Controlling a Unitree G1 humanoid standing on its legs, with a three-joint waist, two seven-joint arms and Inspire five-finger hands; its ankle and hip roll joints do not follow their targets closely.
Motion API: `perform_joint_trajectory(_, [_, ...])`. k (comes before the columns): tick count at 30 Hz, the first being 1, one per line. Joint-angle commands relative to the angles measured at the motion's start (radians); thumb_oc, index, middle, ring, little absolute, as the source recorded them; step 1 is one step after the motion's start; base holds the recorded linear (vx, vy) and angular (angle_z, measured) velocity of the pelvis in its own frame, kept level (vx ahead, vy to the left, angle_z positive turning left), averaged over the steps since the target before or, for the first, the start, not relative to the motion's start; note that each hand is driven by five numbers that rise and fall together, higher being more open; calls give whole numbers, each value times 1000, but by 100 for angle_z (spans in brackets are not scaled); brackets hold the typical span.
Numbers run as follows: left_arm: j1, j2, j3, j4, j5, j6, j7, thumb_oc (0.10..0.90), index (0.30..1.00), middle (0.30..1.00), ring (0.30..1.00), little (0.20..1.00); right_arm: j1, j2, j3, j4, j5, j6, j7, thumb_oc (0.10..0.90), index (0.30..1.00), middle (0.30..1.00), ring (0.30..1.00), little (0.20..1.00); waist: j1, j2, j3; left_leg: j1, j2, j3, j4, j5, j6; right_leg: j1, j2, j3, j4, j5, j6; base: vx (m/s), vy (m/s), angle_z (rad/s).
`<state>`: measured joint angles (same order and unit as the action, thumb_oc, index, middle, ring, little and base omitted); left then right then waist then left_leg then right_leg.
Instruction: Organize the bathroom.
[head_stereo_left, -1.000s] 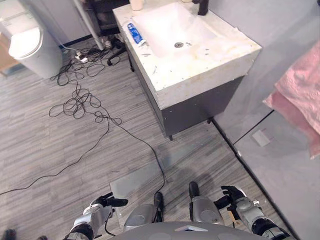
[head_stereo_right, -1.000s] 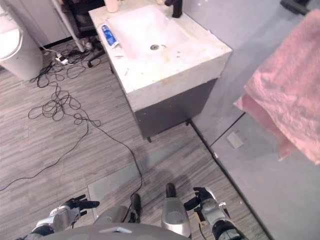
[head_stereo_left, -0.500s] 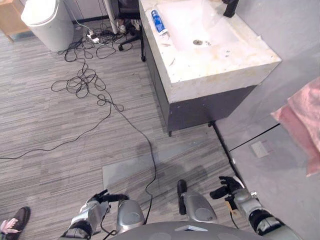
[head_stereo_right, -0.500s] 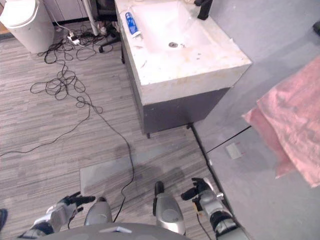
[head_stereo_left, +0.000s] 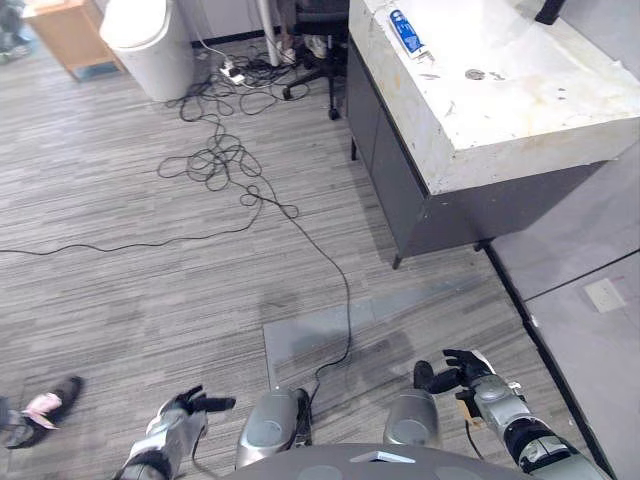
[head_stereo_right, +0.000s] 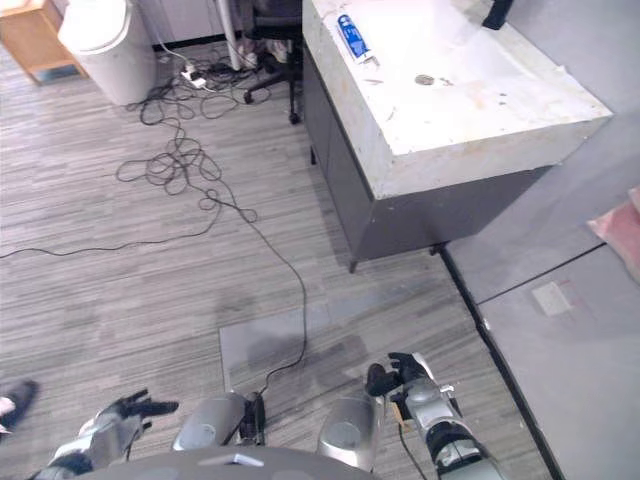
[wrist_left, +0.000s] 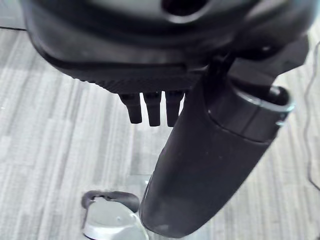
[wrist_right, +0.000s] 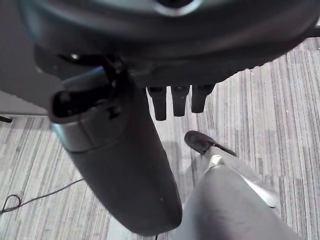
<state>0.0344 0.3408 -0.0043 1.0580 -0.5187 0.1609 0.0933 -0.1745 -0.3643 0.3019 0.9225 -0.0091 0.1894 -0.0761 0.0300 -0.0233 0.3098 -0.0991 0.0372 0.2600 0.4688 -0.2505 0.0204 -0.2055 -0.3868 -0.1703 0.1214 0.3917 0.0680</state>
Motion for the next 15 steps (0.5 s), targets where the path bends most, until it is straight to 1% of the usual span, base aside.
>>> perform_joint_trajectory(1, [35,33,38,-69,68,-29,4,800,900,900,900,900,-4,-75,24,-69,-39,-3,35,800,900,900,900,900,-18,25,1,157,40,-48,-258,80,-35,-51,106,13,251,-278,160,89,155,-90])
perform_joint_trajectory(2, [37,32,39,-69,67,-38,2,800,900,900,900,900,-2,-74,31,-73,-41,-9,34,800,900,900,900,900,-33,25,-3,164,30,-57,-282,85,-32,-85,152,17,246,-286,155,83,21,-81])
perform_joint_trajectory(3, [21,37,22,-62,47,-71,-9,800,900,900,900,900,4,-65,39,-63,-56,-39,23,800,900,900,900,900,-53,15,0,152,1,-70,-290,79,-24,-91,196,8,161,-299,124,40,-35,-51])
perform_joint_trajectory(4, [12,36,22,-64,41,-80,-10,800,900,900,900,900,4,-66,41,-55,-61,-53,17,800,900,900,900,900,-55,16,3,141,-5,-64,-289,84,-25,-65,203,-8,118,-309,106,23,-68,5])
perform_joint_trajectory(5, [2,29,29,-64,27,-87,-17,800,900,900,900,900,3,-69,44,-50,-62,-56,9,800,900,900,900,900,-60,24,12,135,-3,-66,-284,91,-28,-41,231,-5,107,-335,88,-23,-37,87])
perform_joint_trajectory(6, [-18,22,18,-88,-3,-82,-20,800,900,900,900,900,2,-68,45,-50,-59,-60,-9,800,900,900,900,900,-72,30,23,126,-6,-77,-281,96,-34,-42,250,10,109,-356,77,-15,-27,85])
perform_joint_trajectory(8, [-40,7,0,-103,25,-91,-26,800,900,900,900,900,3,-67,37,-43,-61,-55,-24,800,900,900,900,900,-83,35,21,113,-2,-62,-279,108,-43,-10,258,13,81,-370,61,54,-39,34])
perform_joint_trajectory(10, [-50,-4,-14,-107,13,-87,-27,800,900,900,900,900,10,-69,23,-40,-64,-52,-33,800,900,900,900,900,-85,37,16,112,2,-61,-275,112,-55,15,257,12,70,-382,53,75,-17,-1])
perform_joint_trajectory(11, [-50,-4,-14,-107,13,-87,-27,800,900,900,900,900,10,-69,23,-40,-64,-52,-33,800,900,900,900,900,-85,37,16,112,2,-61,-275,112,-55,15,257,12,70,-382,53,65,-1,-6])
perform_joint_trajectory(12, [-54,-11,-20,-104,33,-92,-34,800,900,900,900,900,12,-71,17,-31,-62,-56,-37,800,900,900,900,900,-85,37,13,110,5,-59,-268,112,-61,29,255,9,63,-387,47,103,-25,-5])
perform_joint_trajectory(15, [-45,-24,-20,-90,78,-102,-43,800,900,900,900,900,21,-77,3,-11,-36,-61,-41,800,900,900,900,900,-82,33,-4,107,18,-64,-202,133,-85,55,255,5,44,-397,28,118,-44,9])
